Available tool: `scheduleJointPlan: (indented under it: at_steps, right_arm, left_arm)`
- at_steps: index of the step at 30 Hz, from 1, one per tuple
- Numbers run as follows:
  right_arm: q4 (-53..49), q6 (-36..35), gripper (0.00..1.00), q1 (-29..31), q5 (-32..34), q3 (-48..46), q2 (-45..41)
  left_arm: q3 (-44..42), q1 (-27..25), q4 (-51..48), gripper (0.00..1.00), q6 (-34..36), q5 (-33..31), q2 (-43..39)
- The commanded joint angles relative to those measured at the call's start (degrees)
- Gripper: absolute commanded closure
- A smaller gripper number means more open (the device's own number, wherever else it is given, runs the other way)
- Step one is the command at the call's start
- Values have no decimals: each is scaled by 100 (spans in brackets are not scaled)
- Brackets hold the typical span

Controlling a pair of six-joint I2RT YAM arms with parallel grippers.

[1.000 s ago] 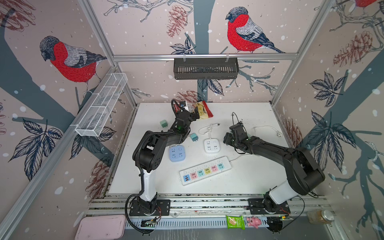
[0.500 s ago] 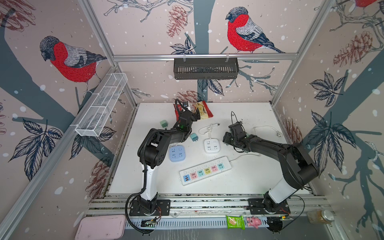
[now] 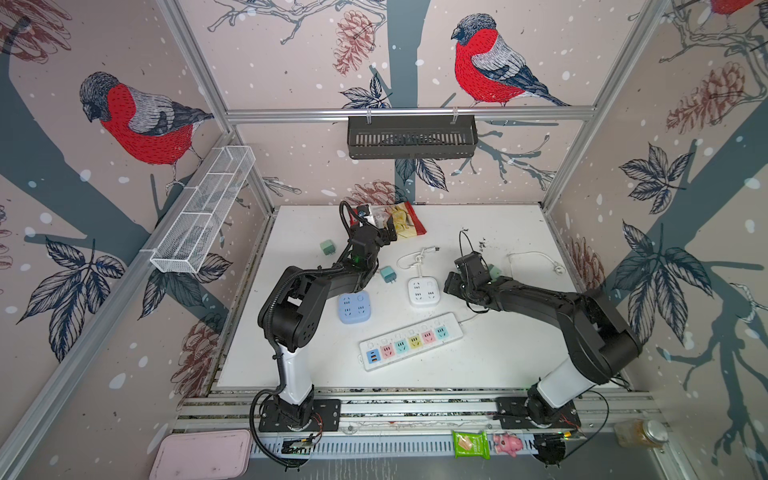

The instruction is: Insert the plug

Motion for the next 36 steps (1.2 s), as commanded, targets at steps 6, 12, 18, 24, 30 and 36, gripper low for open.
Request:
scheduleJointPlan:
  at_steps: [6,12,18,24,30,36]
  right_arm:
    - [134,-11,26,-69,83,326,507]
    - [33,-209,31,-124,54,795,1005]
    - [-399,-417,41,-103,348,1274,1448]
    - [-619,-628,44,2,635,1328,1465]
    - [-689,-860,43,186,961,1312,1445]
    - [-330,-920,48,233,734,1055,1530]
  left_arm:
    - [-564,31,-1119,3,-270,-263,-1010]
    - [-1368,172,-2108,2,-535,-415,-2167]
    - [-1932,588,-2702,2,-1000,142,-3114]
    - [-1859,1262,-3964,2,-2461,978,-3584]
    - [-2043,1688,-4355,3,-2888,2087,-4011]
    - [-2228,1800,-4036,3,-3022,2582,-4531]
